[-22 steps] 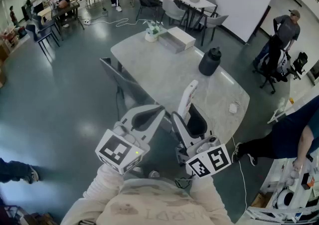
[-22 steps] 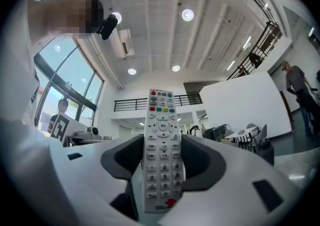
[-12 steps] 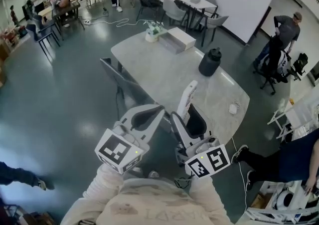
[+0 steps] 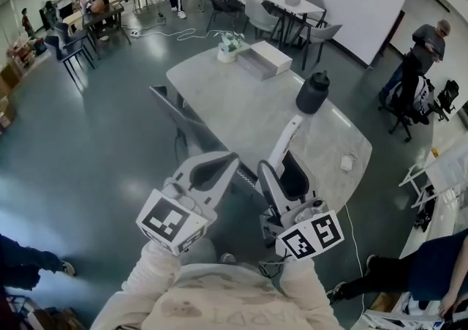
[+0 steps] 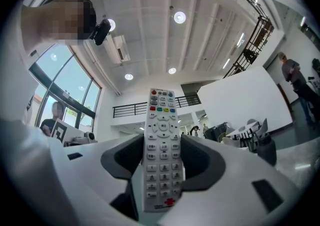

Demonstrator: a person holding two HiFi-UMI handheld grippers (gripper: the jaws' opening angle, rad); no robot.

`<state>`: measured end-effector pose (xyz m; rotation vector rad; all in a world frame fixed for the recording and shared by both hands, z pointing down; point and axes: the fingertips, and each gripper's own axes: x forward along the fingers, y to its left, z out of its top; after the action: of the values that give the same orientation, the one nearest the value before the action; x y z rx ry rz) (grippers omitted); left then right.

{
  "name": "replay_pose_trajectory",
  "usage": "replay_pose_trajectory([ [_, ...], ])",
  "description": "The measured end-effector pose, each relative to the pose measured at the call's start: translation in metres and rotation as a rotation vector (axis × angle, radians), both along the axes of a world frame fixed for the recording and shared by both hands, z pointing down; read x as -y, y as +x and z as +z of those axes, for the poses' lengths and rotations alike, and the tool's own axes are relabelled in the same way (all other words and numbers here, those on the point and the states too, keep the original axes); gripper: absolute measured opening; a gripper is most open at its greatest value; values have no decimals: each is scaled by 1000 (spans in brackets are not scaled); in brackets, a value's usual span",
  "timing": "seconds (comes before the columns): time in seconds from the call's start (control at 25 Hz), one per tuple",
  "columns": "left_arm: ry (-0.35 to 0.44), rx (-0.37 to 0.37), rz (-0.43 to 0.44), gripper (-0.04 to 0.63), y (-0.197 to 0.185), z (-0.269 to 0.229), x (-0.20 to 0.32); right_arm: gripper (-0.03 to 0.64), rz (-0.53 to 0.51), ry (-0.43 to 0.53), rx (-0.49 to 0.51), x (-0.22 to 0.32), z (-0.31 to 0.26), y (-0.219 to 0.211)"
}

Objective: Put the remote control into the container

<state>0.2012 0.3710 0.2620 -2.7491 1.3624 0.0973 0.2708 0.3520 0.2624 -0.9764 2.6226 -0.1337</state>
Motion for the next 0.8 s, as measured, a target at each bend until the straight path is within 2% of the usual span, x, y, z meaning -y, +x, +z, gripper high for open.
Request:
replay_pose_trajectory([
  [0.16, -13, -1, -12, 12, -11, 3, 15, 227, -9, -14, 7, 14, 4, -8],
  [0.36, -12, -7, 9, 14, -22, 7, 60, 227, 3, -31, -1, 60, 9, -22],
  [0.68, 4, 9, 105, 14, -75, 6, 153, 227, 90, -41, -15, 176, 7, -77],
  [0.8, -13, -5, 145, 14, -101, 2, 182, 227, 127, -39, -29, 218, 3, -102],
])
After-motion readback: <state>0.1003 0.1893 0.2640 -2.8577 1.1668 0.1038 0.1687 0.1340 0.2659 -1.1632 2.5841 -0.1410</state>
